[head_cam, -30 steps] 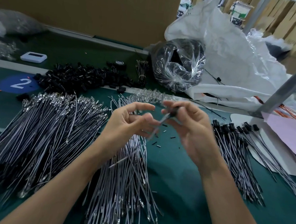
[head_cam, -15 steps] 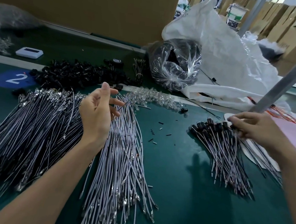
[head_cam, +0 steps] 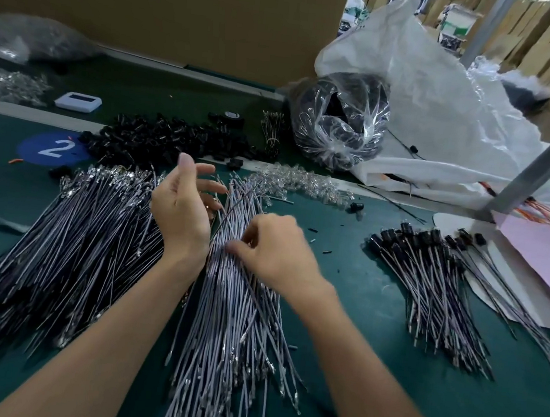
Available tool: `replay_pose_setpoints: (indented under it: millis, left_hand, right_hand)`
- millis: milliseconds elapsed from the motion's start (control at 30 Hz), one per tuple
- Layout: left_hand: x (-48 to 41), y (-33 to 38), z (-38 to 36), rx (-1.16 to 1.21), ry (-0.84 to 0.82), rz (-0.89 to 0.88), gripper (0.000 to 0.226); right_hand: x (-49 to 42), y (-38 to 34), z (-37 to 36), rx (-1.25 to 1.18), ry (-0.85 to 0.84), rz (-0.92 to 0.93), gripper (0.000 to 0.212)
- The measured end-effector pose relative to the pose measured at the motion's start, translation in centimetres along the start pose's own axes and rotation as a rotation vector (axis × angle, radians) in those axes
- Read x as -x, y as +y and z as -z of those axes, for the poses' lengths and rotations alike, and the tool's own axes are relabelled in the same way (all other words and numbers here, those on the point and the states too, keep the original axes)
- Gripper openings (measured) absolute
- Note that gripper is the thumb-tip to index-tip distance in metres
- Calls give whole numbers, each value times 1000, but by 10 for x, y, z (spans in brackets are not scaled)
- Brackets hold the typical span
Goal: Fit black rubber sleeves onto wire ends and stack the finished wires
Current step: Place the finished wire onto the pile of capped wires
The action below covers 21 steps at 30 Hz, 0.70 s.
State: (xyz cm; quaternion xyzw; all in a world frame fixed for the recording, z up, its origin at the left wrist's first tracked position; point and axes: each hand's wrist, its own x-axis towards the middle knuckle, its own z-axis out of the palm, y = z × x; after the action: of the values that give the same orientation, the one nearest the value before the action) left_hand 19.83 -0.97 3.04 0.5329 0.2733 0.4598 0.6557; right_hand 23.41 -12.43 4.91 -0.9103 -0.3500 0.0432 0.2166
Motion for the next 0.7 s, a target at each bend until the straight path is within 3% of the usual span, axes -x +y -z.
replay_pose_setpoints:
  millis: [67,133,300,567,700]
  left_hand:
    - [-4,-6,1,-162,-2,-23,10]
    - [-6,-10,2,-339,-68,-53,17]
    - [-3,-16,3,-772,-328,-207,15]
    - [-4,-14,5,-797,-328,-194,6]
    - [-5,-12,3,-722,-219,-200,6]
  right_hand:
    - [-5,-4,-6,49,20,-45,28]
    - [-8,-1,-5,41,26,-58,17]
    - [-7,12,3,-136,47,-105,18]
    - [-12,35,17,-372,37,-243,27]
    - [-12,50,22,-467,151,-324,25]
